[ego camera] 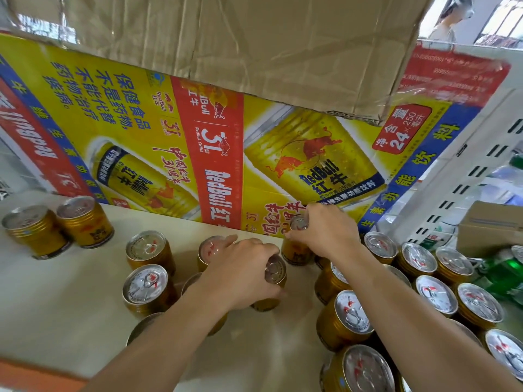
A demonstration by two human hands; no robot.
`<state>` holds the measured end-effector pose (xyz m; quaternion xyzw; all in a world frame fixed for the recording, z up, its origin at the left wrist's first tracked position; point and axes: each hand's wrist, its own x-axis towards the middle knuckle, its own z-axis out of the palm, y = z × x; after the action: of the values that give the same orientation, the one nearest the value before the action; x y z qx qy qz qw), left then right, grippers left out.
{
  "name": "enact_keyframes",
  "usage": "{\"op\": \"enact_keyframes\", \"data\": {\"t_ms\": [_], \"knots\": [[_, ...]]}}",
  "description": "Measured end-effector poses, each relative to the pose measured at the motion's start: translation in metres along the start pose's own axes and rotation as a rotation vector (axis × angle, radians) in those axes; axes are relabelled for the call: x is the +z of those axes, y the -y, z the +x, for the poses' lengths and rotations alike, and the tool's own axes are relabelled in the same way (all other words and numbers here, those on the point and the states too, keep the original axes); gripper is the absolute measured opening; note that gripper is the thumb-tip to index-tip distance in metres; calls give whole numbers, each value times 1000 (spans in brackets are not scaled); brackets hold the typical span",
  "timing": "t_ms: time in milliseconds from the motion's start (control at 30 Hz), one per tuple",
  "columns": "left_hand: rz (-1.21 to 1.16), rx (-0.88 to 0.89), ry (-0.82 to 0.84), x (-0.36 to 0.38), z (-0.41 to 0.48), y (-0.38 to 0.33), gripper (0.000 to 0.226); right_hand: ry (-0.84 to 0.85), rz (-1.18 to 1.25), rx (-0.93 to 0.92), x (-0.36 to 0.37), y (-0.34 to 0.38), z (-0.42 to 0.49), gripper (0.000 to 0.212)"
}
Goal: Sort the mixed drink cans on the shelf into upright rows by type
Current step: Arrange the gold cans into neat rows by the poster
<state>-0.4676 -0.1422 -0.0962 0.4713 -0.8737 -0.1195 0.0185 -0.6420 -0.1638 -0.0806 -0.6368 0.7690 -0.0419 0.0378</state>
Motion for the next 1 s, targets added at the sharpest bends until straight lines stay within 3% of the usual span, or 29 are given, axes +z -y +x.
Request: {"op": "enact_keyframes", "data": {"t_ms": [133, 267, 367, 567, 700, 833, 1000], "knots": [[-20, 12, -15, 0, 8, -11, 63, -6, 53, -36, -5, -10, -10, 58], [-179, 6, -5, 4, 15, -14, 59, -49, 153, -48, -11, -27, -24, 35], [-293, 18, 26, 6, 16, -11, 71, -57, 178, -69, -11, -39, -35, 23], [-335, -66, 33, 8, 11, -7, 91, -41, 204, -101, -13, -51, -53, 36], [-204, -159, 8, 8, 10, -15, 69, 23, 170, -104, -11, -61, -64, 39], [-325, -111, -48, 5, 7, -19, 48, 103, 167, -96, -6, -69, -75, 39], [-575, -102, -31, 18, 10, -16, 69, 119, 187, -98, -3, -74, -80, 38]]}}
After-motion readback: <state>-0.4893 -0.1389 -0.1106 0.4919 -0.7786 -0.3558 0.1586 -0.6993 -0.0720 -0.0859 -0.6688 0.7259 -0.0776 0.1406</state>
